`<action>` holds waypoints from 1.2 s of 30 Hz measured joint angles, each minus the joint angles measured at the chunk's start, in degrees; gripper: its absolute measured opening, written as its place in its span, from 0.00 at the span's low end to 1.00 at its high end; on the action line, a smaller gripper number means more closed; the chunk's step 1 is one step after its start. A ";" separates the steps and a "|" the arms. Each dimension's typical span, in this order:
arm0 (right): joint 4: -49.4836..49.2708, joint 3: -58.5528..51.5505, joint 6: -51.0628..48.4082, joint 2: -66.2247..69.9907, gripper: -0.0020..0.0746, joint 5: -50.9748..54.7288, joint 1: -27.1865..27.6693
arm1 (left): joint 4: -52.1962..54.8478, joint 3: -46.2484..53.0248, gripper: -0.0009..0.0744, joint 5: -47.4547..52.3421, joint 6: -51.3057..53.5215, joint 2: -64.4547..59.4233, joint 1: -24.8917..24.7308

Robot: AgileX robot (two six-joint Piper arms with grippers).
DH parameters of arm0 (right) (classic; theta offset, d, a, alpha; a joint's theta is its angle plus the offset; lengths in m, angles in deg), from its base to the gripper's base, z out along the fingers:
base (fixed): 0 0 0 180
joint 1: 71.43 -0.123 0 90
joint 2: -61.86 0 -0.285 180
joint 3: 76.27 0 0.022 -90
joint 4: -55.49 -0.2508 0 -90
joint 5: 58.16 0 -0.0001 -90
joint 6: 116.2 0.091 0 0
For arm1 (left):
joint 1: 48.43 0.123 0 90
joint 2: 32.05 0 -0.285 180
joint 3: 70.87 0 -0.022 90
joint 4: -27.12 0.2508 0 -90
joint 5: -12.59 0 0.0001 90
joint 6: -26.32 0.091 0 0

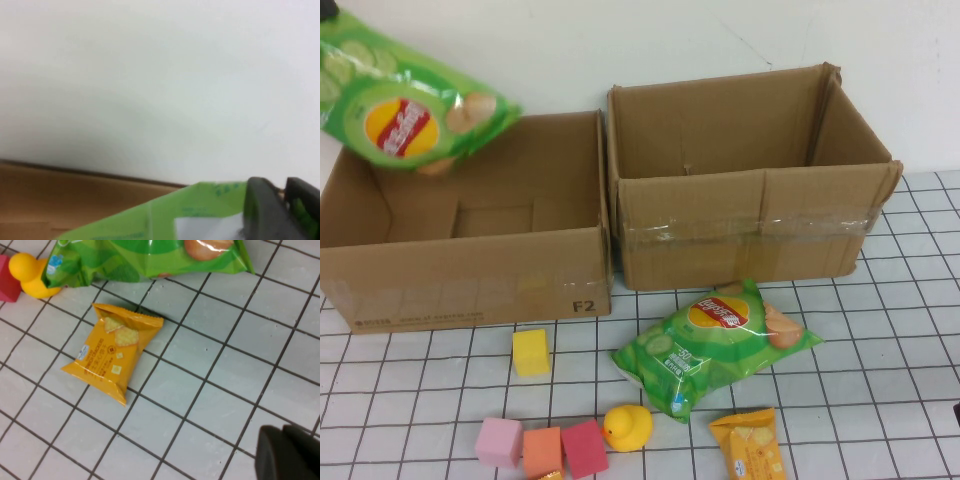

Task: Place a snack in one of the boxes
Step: Place the potato chip in the potato chip box, then pick up the biscuit

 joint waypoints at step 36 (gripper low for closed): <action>-1.24 0.00 -4.64 0.00 0.02 0.59 0.00 | 52.51 11.80 0.01 15.88 -4.20 26.90 -22.86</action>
